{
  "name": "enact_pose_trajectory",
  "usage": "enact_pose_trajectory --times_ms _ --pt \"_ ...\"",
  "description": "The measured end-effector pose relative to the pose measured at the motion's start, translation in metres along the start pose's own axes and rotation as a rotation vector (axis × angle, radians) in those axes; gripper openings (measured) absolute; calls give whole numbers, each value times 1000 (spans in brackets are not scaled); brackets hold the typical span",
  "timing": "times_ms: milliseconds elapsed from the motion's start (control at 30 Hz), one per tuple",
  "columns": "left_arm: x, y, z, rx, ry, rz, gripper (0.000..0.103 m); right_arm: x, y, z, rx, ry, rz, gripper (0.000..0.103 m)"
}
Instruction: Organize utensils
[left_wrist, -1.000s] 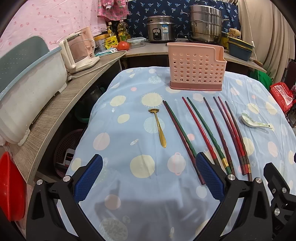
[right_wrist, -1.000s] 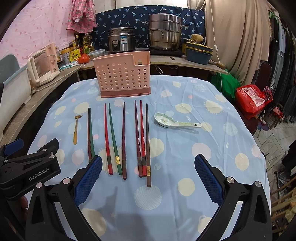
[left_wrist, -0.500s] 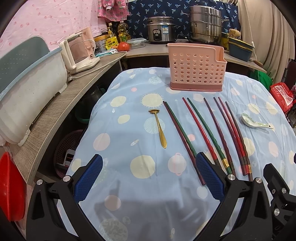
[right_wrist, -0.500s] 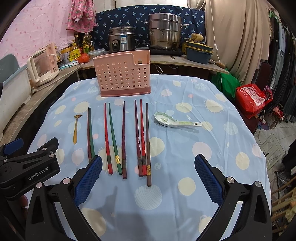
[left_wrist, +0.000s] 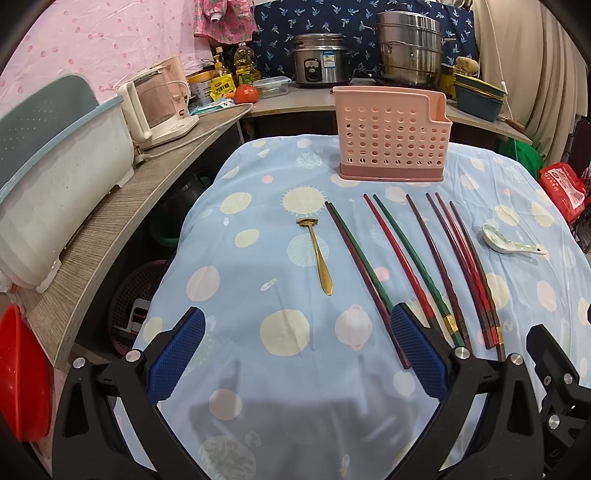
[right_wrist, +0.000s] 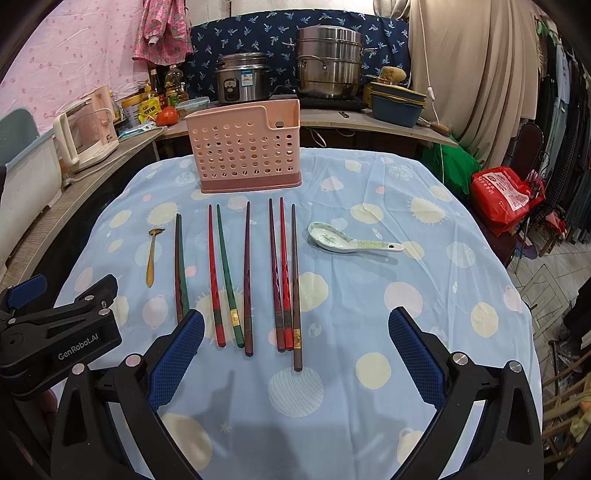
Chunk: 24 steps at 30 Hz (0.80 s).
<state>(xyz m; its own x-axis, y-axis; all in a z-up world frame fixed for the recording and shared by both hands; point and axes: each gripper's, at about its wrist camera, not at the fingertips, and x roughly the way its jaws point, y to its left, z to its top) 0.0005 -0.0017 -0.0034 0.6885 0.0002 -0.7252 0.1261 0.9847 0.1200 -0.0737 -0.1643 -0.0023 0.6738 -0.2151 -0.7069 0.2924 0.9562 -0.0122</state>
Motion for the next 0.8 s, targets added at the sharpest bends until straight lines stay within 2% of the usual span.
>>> enact_pose_trajectory --times_ms 800 --pt "-1 -3 0 2 -3 6 96 1 1 0 -1 0 1 96"
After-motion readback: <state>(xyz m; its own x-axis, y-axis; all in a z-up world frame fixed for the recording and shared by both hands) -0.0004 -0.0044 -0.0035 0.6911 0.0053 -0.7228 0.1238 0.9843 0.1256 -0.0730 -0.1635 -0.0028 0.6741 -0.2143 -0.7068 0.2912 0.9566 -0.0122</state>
